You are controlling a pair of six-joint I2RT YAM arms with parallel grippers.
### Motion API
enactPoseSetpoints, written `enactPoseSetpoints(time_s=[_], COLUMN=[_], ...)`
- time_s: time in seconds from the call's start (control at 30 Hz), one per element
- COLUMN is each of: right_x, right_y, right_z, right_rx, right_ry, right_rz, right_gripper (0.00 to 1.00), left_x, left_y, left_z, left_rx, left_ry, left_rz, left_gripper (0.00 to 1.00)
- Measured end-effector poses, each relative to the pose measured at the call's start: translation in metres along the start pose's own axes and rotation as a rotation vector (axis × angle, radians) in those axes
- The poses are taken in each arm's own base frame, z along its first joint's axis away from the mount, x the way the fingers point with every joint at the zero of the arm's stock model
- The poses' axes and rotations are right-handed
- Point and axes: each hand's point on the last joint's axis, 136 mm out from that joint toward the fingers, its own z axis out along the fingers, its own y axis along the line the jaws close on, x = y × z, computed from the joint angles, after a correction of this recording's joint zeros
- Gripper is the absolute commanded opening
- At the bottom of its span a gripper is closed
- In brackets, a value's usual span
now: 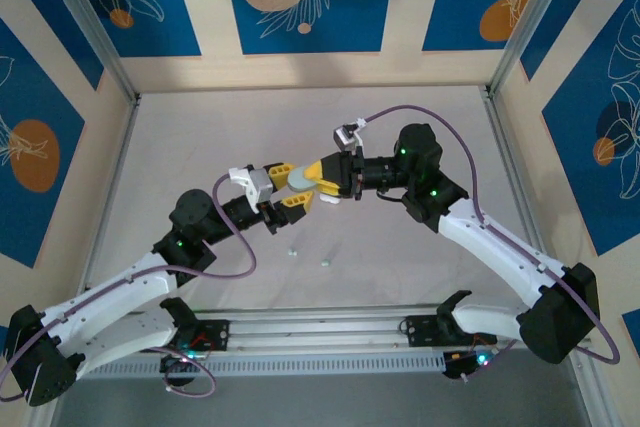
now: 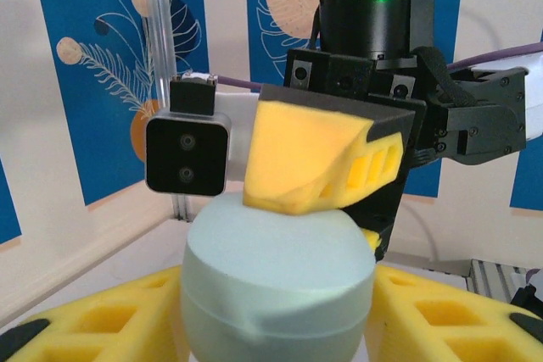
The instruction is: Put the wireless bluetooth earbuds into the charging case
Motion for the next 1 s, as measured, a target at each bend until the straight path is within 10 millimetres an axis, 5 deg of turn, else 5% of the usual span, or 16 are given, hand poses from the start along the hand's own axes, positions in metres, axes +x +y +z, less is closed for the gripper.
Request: enactPoseSetpoints(time_s=[0.5,1.0], right_x=[-0.0006,-0.0002], right_y=[0.0010,-0.0023], right_z=[-0.0005,-0.0023], right_rx=[-0.009,-0.006], right_ry=[-0.004,-0.010], right_rz=[0.000,0.003], right_gripper=[0.22,0.25], left_x=[0.0004,0.0029], left_y=[0.0000,0.0002], left_z=[0.0001,0.0004], left_rx=[0.000,0.000], left_ry=[0.001,0.010], left_rz=[-0.001,-0.004], left_gripper=[0.52,0.37])
